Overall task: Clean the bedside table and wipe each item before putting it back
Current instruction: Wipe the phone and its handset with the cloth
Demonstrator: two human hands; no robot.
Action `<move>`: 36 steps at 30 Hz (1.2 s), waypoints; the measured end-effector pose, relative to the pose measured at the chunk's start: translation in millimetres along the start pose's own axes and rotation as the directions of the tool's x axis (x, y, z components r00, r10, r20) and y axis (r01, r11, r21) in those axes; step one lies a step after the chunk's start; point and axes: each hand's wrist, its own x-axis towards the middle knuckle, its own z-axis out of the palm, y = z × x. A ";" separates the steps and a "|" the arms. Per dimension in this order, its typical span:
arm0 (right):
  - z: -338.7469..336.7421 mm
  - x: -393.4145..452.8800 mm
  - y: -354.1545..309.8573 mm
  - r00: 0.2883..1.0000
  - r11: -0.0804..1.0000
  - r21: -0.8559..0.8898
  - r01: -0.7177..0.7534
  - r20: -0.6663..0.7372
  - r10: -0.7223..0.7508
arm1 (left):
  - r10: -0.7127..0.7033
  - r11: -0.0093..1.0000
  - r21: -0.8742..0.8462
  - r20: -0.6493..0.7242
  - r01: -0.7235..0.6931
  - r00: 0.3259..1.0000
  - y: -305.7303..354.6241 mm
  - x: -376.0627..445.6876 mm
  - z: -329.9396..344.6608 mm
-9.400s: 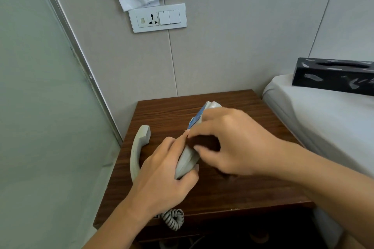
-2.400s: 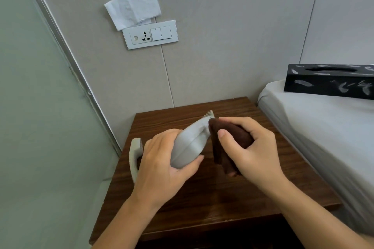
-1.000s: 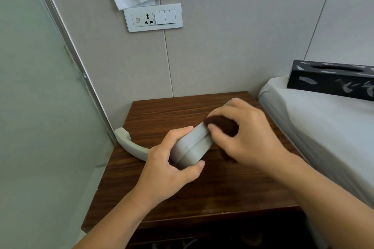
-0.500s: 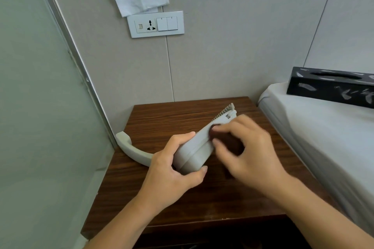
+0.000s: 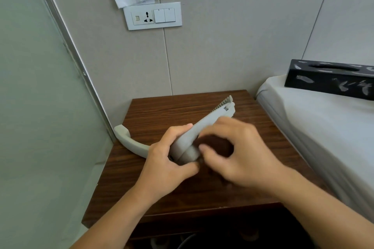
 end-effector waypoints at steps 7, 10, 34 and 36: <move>-5.4 10.0 5.1 0.994 0.983 -0.151 -0.105 -0.027 0.102 | -0.020 1.000 0.011 -0.004 0.020 1.000 1.4 3.1 3.5; -1.7 1.0 -8.4 0.996 0.997 -0.059 -0.045 0.073 0.050 | -0.011 1.000 -0.012 0.017 0.011 1.000 -3.0 0.7 -0.3; 4.3 3.8 28.3 0.974 0.999 0.015 -0.039 -0.221 0.041 | -0.035 0.999 0.038 0.204 0.027 0.978 1.7 19.5 -10.0; 10.9 -0.3 22.5 0.988 1.000 -0.015 -0.007 -0.157 0.005 | 0.000 1.000 0.015 0.200 -0.003 0.980 -0.6 19.6 -11.5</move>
